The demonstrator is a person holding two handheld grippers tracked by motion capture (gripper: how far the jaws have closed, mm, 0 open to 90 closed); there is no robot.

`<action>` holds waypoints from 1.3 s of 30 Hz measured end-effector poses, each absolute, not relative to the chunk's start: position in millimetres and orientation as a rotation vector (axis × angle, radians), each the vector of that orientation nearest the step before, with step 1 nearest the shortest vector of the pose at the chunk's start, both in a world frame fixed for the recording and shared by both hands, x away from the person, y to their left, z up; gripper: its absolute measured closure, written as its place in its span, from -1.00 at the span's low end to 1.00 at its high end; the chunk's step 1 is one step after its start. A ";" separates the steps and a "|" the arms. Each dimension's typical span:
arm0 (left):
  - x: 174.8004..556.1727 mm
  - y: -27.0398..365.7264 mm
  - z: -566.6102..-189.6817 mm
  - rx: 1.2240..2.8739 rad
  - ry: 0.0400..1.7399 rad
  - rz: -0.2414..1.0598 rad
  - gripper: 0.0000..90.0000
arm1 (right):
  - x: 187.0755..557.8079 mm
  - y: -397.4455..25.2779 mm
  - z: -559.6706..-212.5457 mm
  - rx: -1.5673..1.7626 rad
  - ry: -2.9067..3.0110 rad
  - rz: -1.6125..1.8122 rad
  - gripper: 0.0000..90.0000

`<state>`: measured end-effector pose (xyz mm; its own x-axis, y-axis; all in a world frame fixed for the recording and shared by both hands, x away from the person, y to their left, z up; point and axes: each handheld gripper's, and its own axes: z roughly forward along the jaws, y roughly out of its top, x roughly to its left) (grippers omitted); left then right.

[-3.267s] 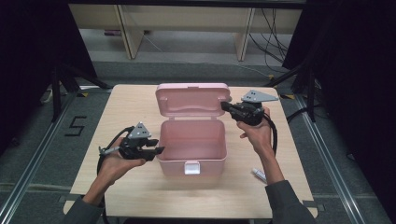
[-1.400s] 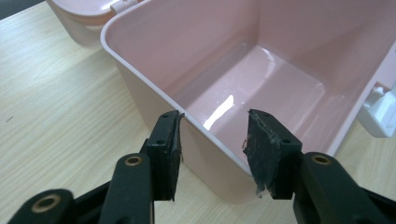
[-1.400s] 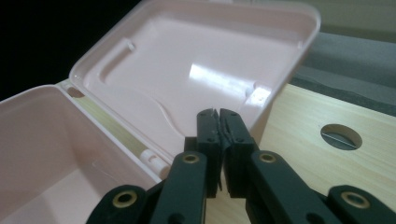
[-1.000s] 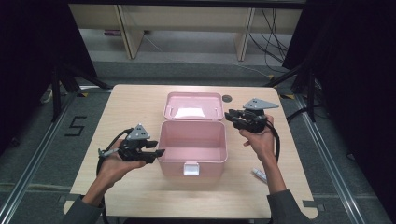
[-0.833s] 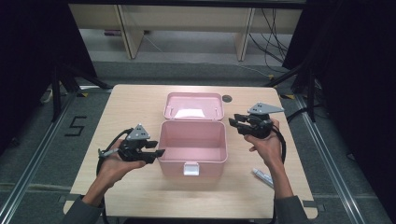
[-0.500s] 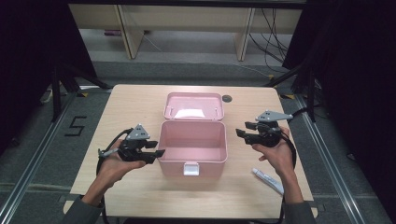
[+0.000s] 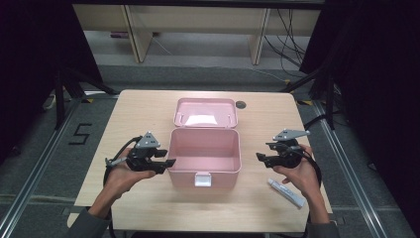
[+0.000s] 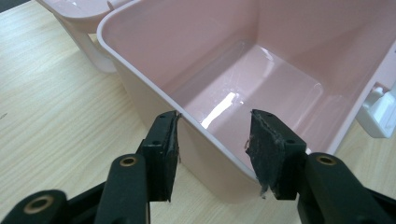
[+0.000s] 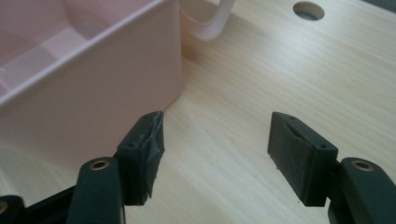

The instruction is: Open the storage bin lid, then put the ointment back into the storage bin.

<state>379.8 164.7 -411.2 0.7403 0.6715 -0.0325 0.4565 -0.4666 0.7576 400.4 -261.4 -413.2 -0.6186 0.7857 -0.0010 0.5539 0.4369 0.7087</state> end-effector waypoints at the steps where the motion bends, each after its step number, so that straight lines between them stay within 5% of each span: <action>1: 379.9 164.7 -411.2 2.146 0.846 0.345 0.16 | 398.5 -261.9 -414.9 1.151 2.371 0.968 -0.19; 31: 377.8 163.9 -410.4 2.156 0.841 0.359 0.16 | 352.3 -292.2 -442.3 1.252 2.503 0.725 -0.37; 39: 376.5 164.3 -410.1 2.154 0.839 0.363 0.16 | 345.3 -290.6 -441.7 1.216 2.628 0.537 -0.15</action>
<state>376.5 164.3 -410.1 0.7410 0.6713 -0.0155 0.4483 -0.4773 0.7558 345.3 -290.6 -441.7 -0.6430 0.7654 -0.0258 0.6940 0.5967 0.4029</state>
